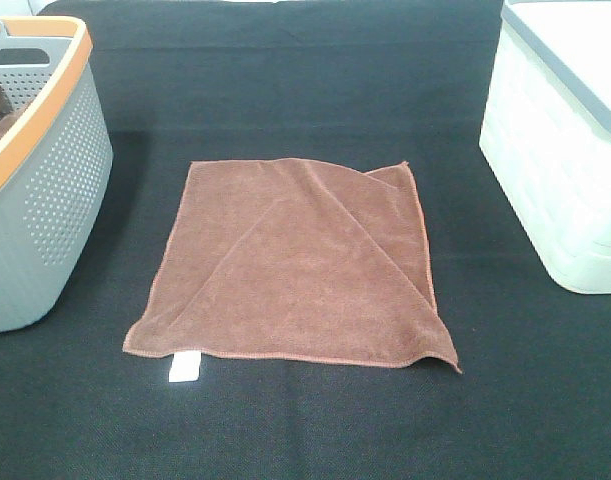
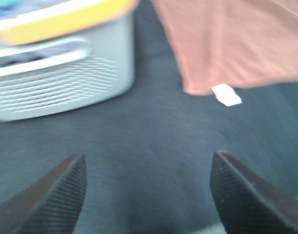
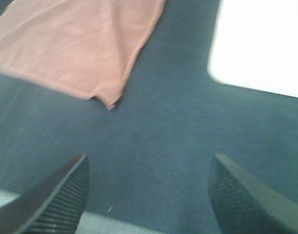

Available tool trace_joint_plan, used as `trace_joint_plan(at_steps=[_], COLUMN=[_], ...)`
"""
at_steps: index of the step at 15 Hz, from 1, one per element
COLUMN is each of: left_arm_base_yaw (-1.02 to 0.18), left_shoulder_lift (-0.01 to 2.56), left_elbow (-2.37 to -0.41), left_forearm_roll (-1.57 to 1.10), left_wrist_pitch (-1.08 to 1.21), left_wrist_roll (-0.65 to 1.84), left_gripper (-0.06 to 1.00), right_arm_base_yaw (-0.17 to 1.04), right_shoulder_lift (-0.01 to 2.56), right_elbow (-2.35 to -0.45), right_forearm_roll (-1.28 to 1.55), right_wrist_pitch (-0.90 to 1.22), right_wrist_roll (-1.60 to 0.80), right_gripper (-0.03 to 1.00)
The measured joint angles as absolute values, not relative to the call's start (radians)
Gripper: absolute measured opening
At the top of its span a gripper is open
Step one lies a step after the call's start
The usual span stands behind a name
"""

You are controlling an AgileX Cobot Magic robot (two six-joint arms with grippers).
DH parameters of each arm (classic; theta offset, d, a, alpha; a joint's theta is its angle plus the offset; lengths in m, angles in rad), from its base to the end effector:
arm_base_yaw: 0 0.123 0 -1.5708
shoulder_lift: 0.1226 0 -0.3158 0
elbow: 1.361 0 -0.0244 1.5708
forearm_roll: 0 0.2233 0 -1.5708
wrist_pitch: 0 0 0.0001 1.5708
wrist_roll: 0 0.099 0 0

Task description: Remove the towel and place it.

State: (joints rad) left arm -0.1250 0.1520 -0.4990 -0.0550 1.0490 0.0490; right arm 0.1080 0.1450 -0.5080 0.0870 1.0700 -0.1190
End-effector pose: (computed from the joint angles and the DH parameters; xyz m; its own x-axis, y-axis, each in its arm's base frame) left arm -0.0312 -0.0008 0.2676 -0.5681 0.0931 -0.8177 0.1755 0.9844 -0.0098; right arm -0.0344 0.0039 0.2683 -0.5614 -0.1382 -0.8159 -0.2131 0.9768 -0.0188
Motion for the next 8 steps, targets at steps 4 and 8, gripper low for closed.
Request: trace_joint_plan(at_steps=[4, 8], left_arm_base_yaw=[0.002, 0.005], left_shoulder_lift=[-0.003, -0.004], left_elbow=[-0.499, -0.499], left_forearm_roll=[-0.055, -0.056], left_wrist_pitch=[1.049, 1.049], left_wrist_roll=[0.050, 0.050], left_gripper=[0.68, 0.68], right_arm_base_yaw=[0.063, 0.061], right_shoulder_lift=[0.045, 0.004], right_elbow=[-0.508, -0.508], right_forearm_roll=[0.091, 0.091], right_wrist_pitch=[1.069, 1.069], right_wrist_roll=[-0.119, -0.119], right_gripper=[0.66, 0.66])
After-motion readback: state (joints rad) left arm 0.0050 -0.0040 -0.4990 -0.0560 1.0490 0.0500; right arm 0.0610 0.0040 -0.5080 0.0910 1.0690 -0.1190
